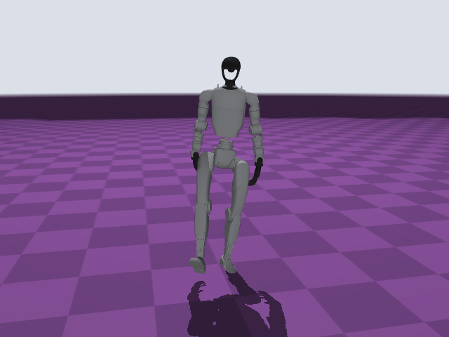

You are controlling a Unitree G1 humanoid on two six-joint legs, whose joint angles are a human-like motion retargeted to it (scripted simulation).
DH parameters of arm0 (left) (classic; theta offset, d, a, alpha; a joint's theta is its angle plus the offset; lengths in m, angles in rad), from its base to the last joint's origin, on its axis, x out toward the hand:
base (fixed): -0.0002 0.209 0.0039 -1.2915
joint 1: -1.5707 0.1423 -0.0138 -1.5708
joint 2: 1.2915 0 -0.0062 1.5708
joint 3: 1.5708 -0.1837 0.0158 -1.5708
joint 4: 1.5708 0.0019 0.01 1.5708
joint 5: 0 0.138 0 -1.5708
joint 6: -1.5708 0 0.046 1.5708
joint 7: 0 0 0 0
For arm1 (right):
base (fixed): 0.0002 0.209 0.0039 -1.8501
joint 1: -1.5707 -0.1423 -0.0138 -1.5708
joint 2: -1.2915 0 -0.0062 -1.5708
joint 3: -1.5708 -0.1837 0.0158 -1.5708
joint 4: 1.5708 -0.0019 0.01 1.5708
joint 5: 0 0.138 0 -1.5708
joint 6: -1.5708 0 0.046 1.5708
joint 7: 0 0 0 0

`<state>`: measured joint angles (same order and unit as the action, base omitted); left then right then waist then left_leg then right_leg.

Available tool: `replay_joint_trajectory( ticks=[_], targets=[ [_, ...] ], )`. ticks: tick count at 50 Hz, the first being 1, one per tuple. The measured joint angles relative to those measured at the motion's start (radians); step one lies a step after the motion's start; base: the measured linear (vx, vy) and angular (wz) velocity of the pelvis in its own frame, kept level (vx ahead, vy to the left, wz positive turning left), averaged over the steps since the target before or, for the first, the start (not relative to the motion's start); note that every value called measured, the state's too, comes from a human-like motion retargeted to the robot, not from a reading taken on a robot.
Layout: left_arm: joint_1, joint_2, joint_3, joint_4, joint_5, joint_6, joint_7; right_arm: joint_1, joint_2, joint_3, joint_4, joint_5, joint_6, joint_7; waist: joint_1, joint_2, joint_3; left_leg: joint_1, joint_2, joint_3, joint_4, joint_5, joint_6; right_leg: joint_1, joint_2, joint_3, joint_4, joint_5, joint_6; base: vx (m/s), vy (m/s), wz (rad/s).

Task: In place motions

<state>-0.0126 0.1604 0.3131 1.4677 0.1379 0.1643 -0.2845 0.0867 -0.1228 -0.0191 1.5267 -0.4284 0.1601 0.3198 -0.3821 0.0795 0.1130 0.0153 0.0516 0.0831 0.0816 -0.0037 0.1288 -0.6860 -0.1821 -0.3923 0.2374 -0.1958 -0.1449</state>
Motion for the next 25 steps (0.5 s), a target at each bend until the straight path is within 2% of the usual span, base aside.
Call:
replay_joint_trajectory(
  ticks=[3, 10, 12, 13, 15, 17, 20, 23, 25],
  targets=[
    [0.026, 0.007, 0.044, 0.061, 0.003, 0.002, 0.008, -0.031, -0.010, -0.010, -0.004, 0.029, 0.002, -0.017, 0.061, -0.044, -0.030, 0.006, -0.042, 0.062, -0.007, -0.013, 0.001, 0.125, 0.037, 0.025, 0.070, 0.010, 0.037, 0.06, -0.03, -0.83],
    [0.148, 0.004, 0.109, 0.168, 0.019, 0.020, 0.005, -0.086, -0.035, -0.011, -0.048, 0.069, 0.016, -0.087, 0.115, -0.044, -0.099, -0.031, -0.068, 0.111, -0.020, -0.021, 0.002, 0.535, 0.161, 0.075, 0.106, 0.129, 0.134, 0.03, -0.04, -0.54],
    [0.181, -0.002, 0.108, 0.177, 0.027, 0.024, 0.011, -0.088, -0.039, -0.008, -0.070, 0.074, 0.008, -0.101, 0.136, -0.044, -0.131, -0.053, -0.084, 0.121, -0.032, -0.014, 0.004, 0.649, 0.180, 0.065, 0.042, 0.111, 0.178, -0.01, -0.06, -0.57],
    [0.192, 0.000, 0.110, 0.183, 0.035, 0.028, 0.010, -0.094, -0.043, -0.006, -0.080, 0.078, 0.006, -0.106, 0.155, -0.050, -0.143, -0.061, -0.094, 0.136, -0.032, -0.016, 0.005, 0.694, 0.178, 0.028, 0.004, 0.048, 0.168, 0.01, -0.05, -0.61],
    [0.207, 0.011, 0.107, 0.192, 0.065, 0.035, -0.005, -0.100, -0.046, -0.013, -0.098, 0.089, 0.003, -0.108, 0.185, -0.077, -0.147, -0.050, -0.128, 0.141, -0.033, -0.022, 0.007, 0.753, 0.167, -0.007, -0.102, -0.002, 0.133, 0.04, -0.05, -0.53],
    [0.209, 0.014, 0.106, 0.192, 0.074, 0.042, -0.019, -0.109, -0.045, -0.022, -0.107, 0.088, 0.004, -0.097, 0.252, -0.091, -0.151, -0.043, -0.140, 0.178, -0.047, -0.023, 0.002, 0.759, 0.155, 0.051, -0.156, 0.034, 0.137, -0.03, -0.04, -0.89],
    [0.185, -0.009, 0.112, 0.178, 0.042, 0.040, -0.008, -0.139, -0.045, -0.033, -0.126, 0.078, 0.011, -0.070, 0.286, -0.078, -0.149, -0.065, -0.142, 0.171, -0.060, -0.017, 0.003, 0.719, 0.142, 0.058, -0.179, 0.079, 0.158, -0.24, -0.04, -0.33],
    [0.183, -0.038, 0.121, 0.135, -0.024, 0.005, 0.014, -0.162, -0.040, 0.006, -0.162, 0.058, 0.005, -0.043, 0.271, -0.069, -0.128, -0.063, -0.136, 0.193, -0.078, -0.004, 0.001, 0.701, 0.154, 0.080, -0.163, 0.071, 0.138, -0.10, -0.08, -0.46],
    [0.175, -0.048, 0.115, 0.112, -0.042, -0.001, 0.018, -0.165, -0.030, 0.038, -0.188, 0.045, 0.000, -0.035, 0.304, -0.052, -0.121, -0.065, -0.129, 0.265, -0.102, 0.013, 0.019, 0.683, 0.180, 0.141, -0.147, 0.071, 0.127, -0.01, -0.08, -1.41]
  ],
)
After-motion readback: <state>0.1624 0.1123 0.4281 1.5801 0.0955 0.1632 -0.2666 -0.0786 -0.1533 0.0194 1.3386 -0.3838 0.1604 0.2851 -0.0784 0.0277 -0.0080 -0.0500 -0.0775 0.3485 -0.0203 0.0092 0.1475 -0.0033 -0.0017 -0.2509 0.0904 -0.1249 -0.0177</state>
